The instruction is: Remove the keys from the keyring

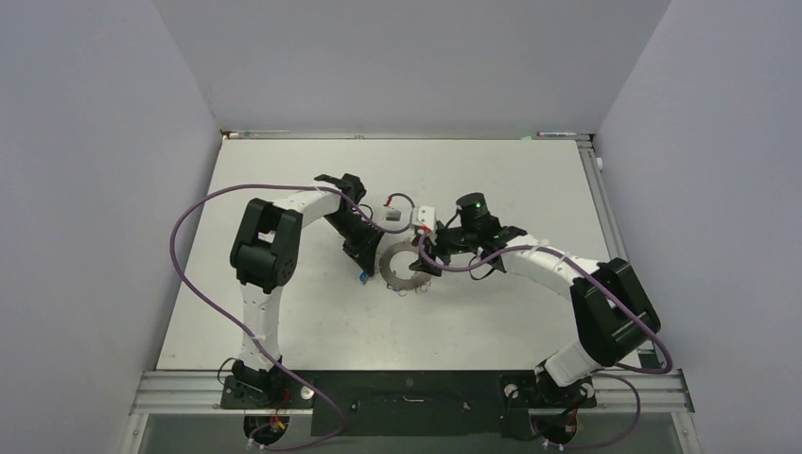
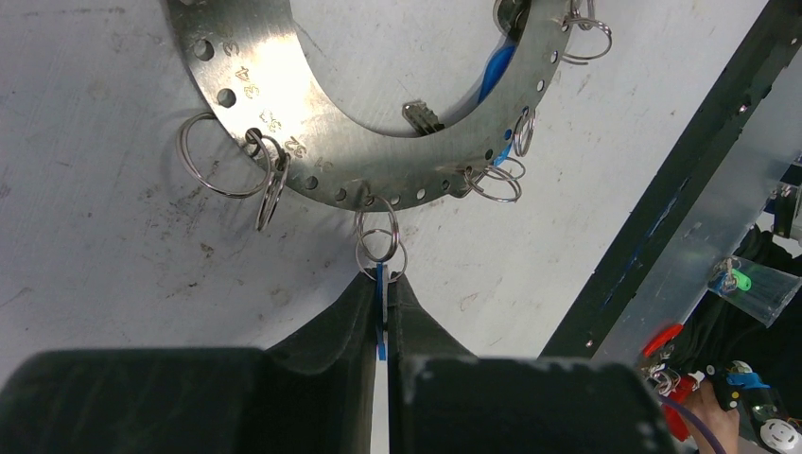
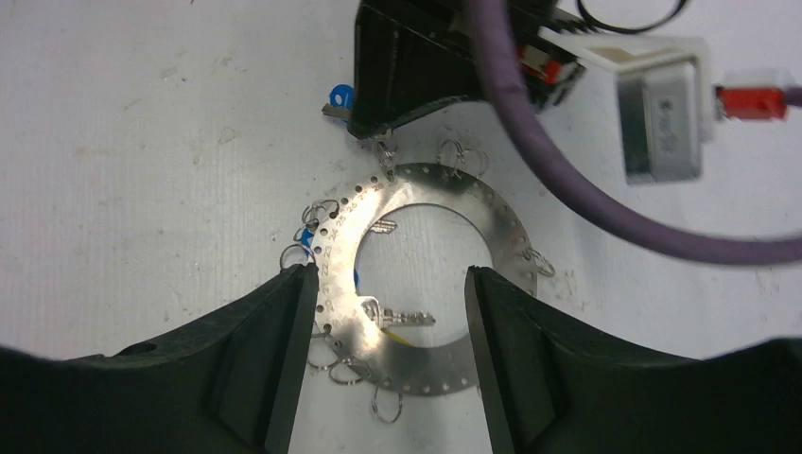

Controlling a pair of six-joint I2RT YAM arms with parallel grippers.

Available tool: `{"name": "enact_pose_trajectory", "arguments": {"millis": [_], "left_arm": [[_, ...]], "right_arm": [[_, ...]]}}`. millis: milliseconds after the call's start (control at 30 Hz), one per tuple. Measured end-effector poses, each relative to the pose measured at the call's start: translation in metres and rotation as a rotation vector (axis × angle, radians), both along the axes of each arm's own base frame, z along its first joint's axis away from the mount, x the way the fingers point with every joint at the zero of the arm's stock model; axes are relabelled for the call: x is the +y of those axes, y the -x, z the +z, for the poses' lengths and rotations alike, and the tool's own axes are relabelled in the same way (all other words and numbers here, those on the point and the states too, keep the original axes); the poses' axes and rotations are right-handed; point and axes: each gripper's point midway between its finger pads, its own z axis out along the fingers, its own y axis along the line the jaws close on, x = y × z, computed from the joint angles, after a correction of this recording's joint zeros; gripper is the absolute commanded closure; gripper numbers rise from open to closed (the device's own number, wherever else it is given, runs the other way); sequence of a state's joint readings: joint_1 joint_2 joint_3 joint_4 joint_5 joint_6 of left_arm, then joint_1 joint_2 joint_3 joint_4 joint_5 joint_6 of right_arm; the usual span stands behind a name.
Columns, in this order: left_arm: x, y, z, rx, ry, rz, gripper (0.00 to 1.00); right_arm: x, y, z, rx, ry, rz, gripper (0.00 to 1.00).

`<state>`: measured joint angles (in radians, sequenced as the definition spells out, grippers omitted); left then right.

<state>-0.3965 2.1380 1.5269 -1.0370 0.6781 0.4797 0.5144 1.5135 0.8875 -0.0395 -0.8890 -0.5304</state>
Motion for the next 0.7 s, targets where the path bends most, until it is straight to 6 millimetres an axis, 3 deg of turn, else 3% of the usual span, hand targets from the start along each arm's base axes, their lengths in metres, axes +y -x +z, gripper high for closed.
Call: {"name": "enact_pose_trajectory", "arguments": {"millis": [233,567,700], "left_arm": [[0.001,0.001,-0.001,0.011,-0.006,0.007,1.00],[0.002,0.002,-0.002,0.021,-0.014,0.022,1.00],[0.003,0.002,-0.003,0.019,-0.018,0.022,1.00]], "right_arm": [[0.043,0.024,-0.029,-0.126,0.071,0.148,0.48],[0.060,0.012,-0.073,-0.242,0.173,0.220,0.54],[0.068,0.003,-0.079,-0.265,0.191,0.234,0.56]]}}
